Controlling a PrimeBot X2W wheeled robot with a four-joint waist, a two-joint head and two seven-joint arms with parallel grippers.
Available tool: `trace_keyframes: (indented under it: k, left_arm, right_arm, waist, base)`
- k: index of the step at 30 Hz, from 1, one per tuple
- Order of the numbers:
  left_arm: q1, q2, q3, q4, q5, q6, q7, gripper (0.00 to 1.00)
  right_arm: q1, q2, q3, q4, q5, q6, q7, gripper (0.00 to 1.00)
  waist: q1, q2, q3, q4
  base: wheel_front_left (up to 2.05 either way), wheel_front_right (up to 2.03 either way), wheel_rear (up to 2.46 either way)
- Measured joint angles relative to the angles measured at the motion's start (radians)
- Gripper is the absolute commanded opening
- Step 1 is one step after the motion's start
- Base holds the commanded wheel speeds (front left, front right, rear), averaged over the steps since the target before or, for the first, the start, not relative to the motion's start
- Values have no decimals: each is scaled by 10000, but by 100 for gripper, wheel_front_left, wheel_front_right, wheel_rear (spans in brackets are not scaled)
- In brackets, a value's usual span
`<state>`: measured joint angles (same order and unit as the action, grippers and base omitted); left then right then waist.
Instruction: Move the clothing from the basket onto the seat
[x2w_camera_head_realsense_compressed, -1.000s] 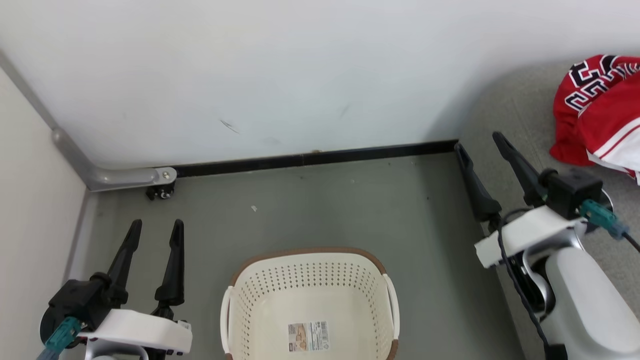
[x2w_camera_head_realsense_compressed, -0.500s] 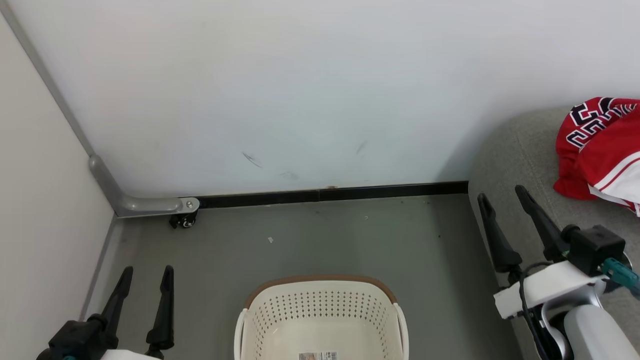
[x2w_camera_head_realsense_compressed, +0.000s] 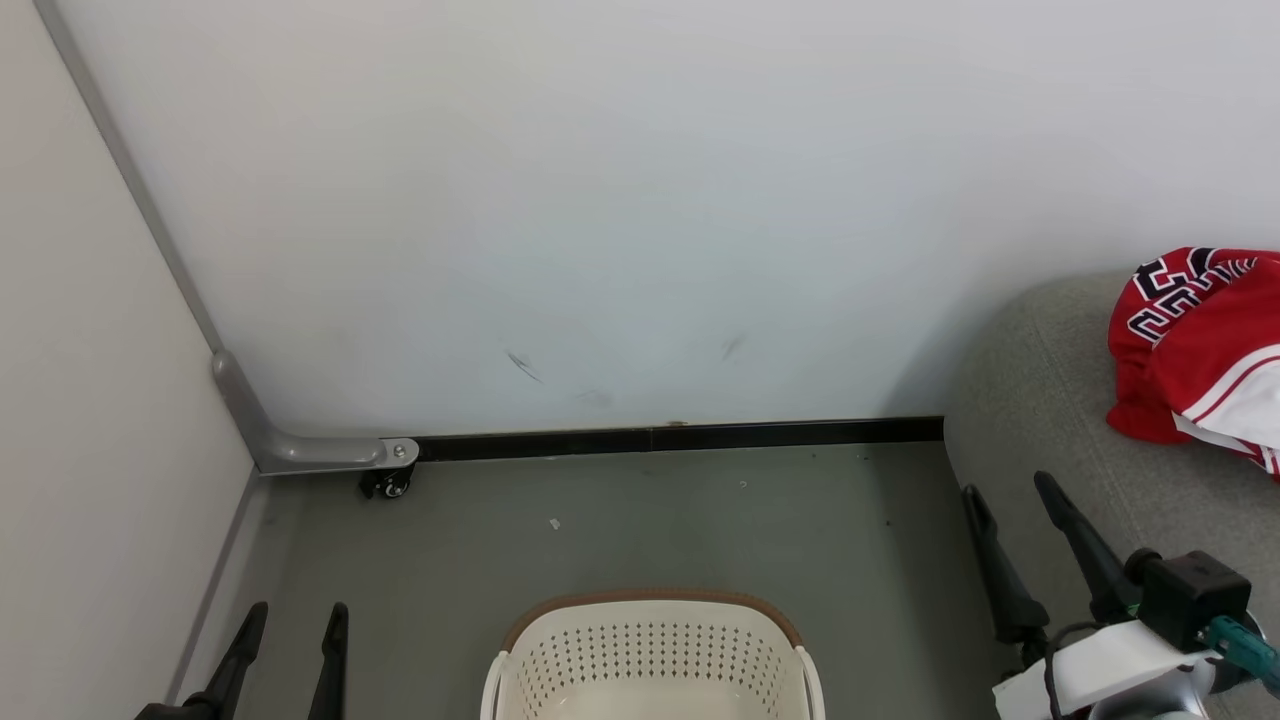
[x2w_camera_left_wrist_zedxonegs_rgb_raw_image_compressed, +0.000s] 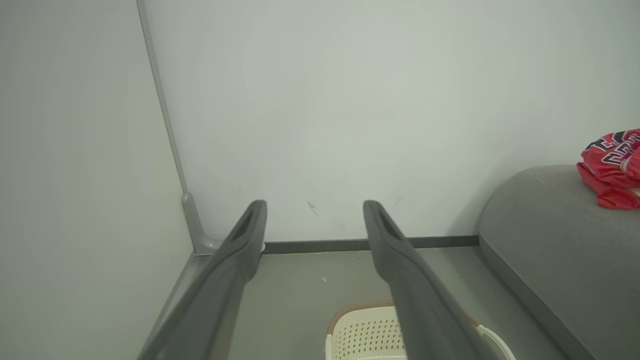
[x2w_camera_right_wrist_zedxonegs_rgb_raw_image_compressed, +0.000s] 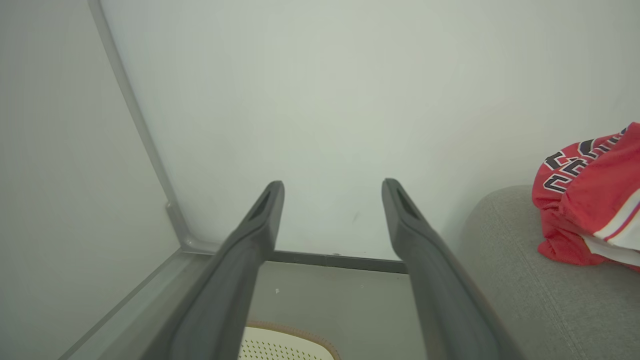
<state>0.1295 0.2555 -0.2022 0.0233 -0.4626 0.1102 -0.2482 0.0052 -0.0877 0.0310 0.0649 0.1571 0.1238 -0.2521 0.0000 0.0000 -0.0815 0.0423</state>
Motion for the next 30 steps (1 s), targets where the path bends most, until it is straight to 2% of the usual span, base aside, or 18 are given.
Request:
trace_keyframes:
  k: [24, 25, 30]
  left_arm:
    - [629, -353, 370, -10, 199, -424, 0, 100]
    - [630, -372, 359, 29, 207, -424, 4, 0]
    - [808, -784, 165, 587, 201, -424, 12, 0]
  right_arm:
    - [974, 125, 79, -290, -48, 0, 0, 100]
    - [981, 134, 86, -234, -50, -6, 2, 0]
    - [1340, 324, 209, 339, -46, -6, 50, 0]
  waist:
    - [0, 0, -460, 182]
    - [0, 0, -465, 186]
    - [0, 0, -468, 186]
  base:
    - [0, 0, 0]
    - [0, 0, 0]
    - [0, 0, 0]
